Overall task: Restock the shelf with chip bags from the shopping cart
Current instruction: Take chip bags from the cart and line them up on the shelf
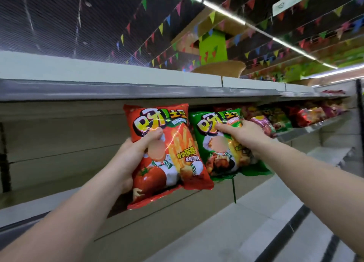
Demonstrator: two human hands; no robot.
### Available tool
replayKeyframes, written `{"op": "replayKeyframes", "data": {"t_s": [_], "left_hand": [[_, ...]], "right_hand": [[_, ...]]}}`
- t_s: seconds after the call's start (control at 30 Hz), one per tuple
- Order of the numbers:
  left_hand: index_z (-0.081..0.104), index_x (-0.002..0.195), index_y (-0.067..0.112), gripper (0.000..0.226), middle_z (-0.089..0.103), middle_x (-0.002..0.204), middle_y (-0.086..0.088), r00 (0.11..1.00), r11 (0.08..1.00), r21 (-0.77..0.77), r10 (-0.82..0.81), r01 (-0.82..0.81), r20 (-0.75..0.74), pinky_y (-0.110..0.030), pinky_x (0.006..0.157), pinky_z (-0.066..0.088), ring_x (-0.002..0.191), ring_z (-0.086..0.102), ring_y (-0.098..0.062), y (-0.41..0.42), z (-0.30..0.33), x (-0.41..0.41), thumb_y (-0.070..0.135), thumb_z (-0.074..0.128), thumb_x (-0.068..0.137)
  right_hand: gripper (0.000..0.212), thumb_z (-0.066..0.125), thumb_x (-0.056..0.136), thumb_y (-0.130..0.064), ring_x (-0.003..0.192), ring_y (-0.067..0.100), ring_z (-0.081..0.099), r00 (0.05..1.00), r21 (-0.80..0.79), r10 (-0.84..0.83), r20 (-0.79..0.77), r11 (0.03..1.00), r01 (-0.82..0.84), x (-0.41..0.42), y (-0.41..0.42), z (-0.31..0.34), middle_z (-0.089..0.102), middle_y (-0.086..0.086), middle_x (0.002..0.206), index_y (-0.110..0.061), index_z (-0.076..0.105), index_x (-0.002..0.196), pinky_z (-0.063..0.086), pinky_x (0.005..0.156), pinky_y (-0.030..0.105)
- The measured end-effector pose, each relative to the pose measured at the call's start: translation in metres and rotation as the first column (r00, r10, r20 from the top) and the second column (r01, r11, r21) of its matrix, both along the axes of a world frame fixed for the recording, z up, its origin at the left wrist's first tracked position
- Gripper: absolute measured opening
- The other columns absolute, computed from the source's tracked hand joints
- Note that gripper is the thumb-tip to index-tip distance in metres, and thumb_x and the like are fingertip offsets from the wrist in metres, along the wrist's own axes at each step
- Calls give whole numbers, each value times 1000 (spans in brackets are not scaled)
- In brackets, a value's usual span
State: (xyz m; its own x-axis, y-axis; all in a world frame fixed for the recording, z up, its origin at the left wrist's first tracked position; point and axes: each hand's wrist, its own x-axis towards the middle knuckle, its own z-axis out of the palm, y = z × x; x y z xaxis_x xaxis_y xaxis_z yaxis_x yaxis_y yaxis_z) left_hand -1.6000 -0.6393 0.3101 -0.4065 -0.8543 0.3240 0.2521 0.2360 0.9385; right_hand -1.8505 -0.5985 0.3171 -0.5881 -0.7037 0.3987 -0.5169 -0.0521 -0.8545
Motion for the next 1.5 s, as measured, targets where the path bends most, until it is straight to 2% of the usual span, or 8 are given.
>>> {"op": "replayKeyframes", "data": {"t_s": [0.3,0.57,0.77,1.0,1.17,1.33,1.43,1.5], "left_hand": [[60,120,9,81,74,90,-14,989,989,24,142,-143,42,-31,58,58,70,73,-25,-28,6,-31,41,77,48],[62,115,8,74,74,87,-15,964,966,32,253,-256,75,-34,68,56,70,72,-27,-37,7,-68,43,76,52],[58,120,8,77,74,89,-16,938,938,44,341,-344,53,-33,62,57,73,73,-29,-39,4,-89,41,76,54],[64,114,7,76,73,95,-18,898,898,54,433,-438,79,-50,92,51,90,70,-36,-34,-2,-91,43,84,50],[58,121,10,95,74,95,-15,881,880,54,468,-471,64,-44,80,57,83,72,-31,-36,1,-91,43,90,38],[60,121,9,87,74,94,-14,886,882,78,462,-464,40,-36,71,58,80,72,-29,-34,4,-86,43,79,43],[59,121,9,88,74,93,-13,869,866,82,491,-494,57,-35,69,58,78,73,-27,-37,6,-78,45,81,44],[61,120,8,83,74,94,-14,864,859,98,494,-502,95,-37,74,58,81,72,-28,-40,7,-73,45,81,48]], "right_hand": [[96,78,58,-60,105,32,59,981,55,136,138,988,-145,-34,-57,18,59,16,119,-1,48,128,47,87,36],[79,76,65,-56,98,30,62,940,4,301,160,952,-306,-67,-108,22,65,14,109,-2,55,119,51,91,43],[70,65,82,-46,115,26,49,926,-55,377,2,925,-376,-89,-129,12,52,11,125,-5,42,133,36,86,26],[77,59,80,-58,109,21,48,873,25,485,-48,874,-485,-98,-119,3,49,8,132,-9,39,136,37,93,30],[93,54,84,-58,141,29,24,905,-45,402,-139,910,-411,-97,-109,1,21,12,155,-9,11,150,26,111,39],[54,59,90,-31,110,12,53,857,-368,188,-480,843,-391,-76,-71,3,55,0,126,-15,42,138,36,86,16],[35,59,89,-29,84,5,56,738,-235,356,-573,791,-564,-40,-59,5,61,-11,94,-20,58,122,36,66,5],[40,57,88,-38,92,6,55,676,-117,416,-609,795,-595,-18,-65,1,63,-7,106,-24,56,125,36,69,10]]}}
